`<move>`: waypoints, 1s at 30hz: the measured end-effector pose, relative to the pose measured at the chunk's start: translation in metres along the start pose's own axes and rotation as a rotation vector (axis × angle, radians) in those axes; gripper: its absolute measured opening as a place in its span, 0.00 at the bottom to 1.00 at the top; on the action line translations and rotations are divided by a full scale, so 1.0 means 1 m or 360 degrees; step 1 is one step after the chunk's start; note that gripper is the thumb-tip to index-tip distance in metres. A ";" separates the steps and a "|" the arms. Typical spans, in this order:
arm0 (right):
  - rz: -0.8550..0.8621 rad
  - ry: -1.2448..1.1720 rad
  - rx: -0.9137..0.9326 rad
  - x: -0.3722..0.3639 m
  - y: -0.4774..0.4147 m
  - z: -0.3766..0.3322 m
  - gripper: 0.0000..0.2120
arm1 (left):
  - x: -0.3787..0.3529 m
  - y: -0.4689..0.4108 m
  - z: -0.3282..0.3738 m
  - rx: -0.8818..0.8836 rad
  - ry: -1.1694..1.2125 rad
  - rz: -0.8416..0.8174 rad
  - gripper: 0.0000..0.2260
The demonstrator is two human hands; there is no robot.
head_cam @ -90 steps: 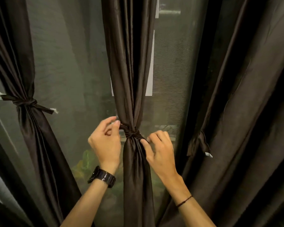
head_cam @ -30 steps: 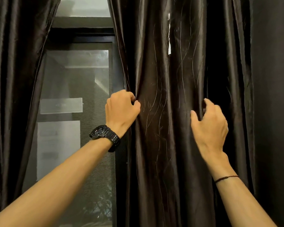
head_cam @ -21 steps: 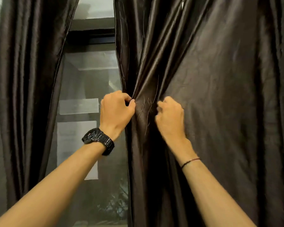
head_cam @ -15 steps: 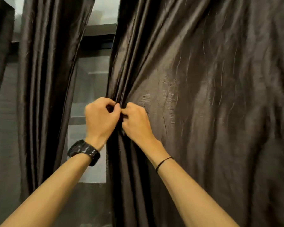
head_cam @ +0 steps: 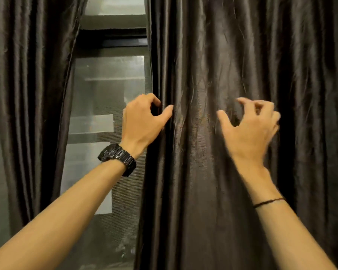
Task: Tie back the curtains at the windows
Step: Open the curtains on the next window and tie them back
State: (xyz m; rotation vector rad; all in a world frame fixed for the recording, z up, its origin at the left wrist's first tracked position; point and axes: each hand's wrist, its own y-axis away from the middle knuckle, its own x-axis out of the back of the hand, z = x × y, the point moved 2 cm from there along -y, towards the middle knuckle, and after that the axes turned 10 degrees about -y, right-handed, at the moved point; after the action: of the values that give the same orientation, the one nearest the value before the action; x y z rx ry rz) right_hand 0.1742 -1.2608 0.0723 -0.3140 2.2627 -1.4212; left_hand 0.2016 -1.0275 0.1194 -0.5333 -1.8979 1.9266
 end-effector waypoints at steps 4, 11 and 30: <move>-0.0019 0.0190 -0.0215 0.023 -0.016 0.044 0.39 | -0.016 -0.003 0.009 0.0101 -0.0019 0.0004 0.18; -0.0316 -0.0138 0.0081 0.000 -0.013 0.051 0.16 | -0.017 -0.005 0.010 0.0343 -0.0016 0.0003 0.18; -0.0851 -0.0598 0.0528 -0.093 0.077 -0.139 0.07 | 0.066 0.013 -0.074 -0.0041 -0.0134 0.0166 0.10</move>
State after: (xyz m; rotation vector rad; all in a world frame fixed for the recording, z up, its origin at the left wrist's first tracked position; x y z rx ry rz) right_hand 0.1916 -1.0782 0.0779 -1.0350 1.6696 -1.7792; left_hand 0.1835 -0.9306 0.1048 -0.5778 -1.9856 2.0223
